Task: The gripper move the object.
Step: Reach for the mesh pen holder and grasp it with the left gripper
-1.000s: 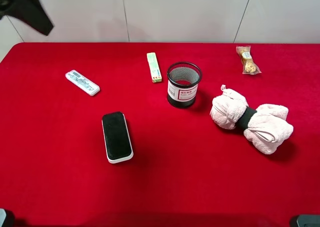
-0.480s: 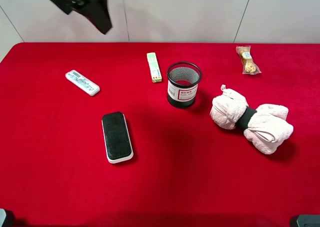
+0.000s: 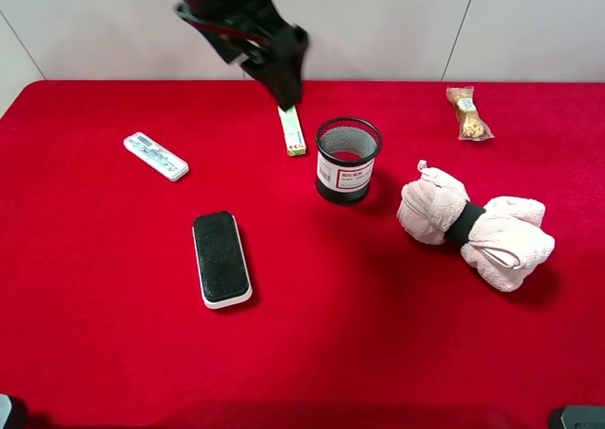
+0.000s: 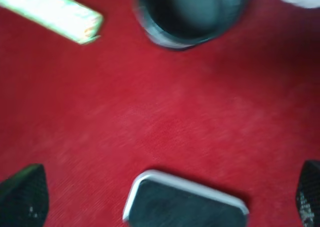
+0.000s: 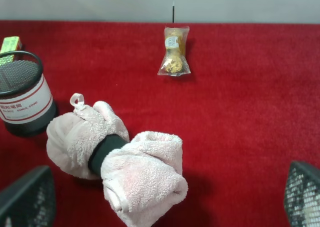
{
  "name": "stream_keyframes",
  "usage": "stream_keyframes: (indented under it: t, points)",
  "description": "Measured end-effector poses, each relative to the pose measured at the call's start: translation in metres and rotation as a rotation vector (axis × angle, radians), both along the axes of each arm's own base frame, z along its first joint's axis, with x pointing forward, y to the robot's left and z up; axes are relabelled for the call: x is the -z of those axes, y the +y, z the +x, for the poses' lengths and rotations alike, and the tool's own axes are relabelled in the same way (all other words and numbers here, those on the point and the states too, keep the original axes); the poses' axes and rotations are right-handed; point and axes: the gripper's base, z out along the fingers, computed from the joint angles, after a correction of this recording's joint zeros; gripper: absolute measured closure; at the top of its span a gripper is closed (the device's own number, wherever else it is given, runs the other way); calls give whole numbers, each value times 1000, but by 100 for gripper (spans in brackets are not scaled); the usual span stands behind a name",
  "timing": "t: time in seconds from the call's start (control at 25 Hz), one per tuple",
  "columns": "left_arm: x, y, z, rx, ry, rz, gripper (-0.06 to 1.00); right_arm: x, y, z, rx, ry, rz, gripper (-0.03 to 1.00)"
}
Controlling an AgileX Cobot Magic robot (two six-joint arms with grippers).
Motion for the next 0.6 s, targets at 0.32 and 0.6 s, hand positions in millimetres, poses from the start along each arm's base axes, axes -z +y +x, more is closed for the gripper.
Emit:
stream_keyframes:
  t: [0.32, 0.6]
  points:
    - [24, -51, -16, 160, 32, -3, -3, 0, 0, 0, 0, 1, 0, 27]
    - [48, -72, -19, 286, 37, 35, -2, 0, 0, 0, 0, 1, 0, 27]
